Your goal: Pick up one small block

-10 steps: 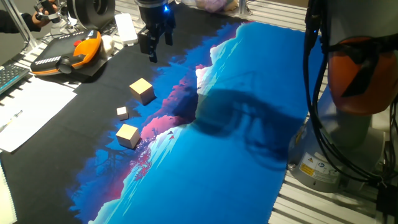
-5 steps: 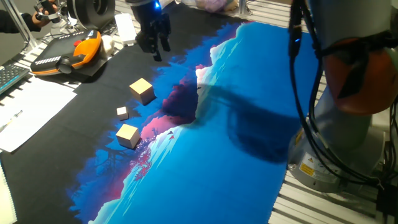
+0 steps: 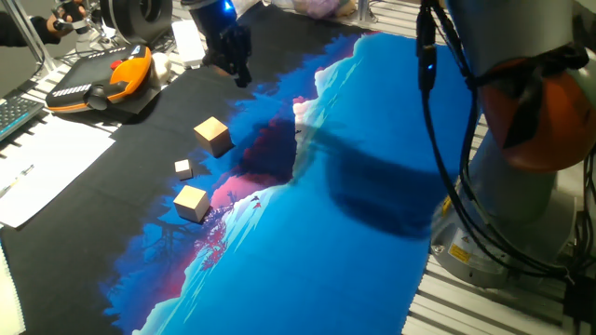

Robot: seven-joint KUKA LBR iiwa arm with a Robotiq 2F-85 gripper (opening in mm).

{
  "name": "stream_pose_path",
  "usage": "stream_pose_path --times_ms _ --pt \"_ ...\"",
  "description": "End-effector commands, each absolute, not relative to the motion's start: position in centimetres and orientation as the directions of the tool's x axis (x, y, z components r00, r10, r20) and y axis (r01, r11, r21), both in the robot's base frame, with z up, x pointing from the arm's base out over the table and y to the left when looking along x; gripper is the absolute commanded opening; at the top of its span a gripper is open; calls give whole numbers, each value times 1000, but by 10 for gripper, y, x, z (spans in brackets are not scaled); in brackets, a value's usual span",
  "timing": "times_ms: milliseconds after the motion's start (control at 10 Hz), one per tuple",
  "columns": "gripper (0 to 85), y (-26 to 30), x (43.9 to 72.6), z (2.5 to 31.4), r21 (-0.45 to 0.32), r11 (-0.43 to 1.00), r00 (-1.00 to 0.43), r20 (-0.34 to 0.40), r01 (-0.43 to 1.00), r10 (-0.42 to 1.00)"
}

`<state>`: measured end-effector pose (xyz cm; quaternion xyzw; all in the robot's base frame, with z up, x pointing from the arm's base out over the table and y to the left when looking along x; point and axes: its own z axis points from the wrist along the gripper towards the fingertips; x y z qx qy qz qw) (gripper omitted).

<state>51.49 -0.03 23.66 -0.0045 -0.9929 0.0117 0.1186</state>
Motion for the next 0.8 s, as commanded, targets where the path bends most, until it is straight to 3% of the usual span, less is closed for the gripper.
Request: stream_pose_path --times_ms 0,700 --pt "0 -1 515 237 -20 1000 -993 112 21 23" --pt "0 -2 514 236 -17 1000 -992 123 -1 2"
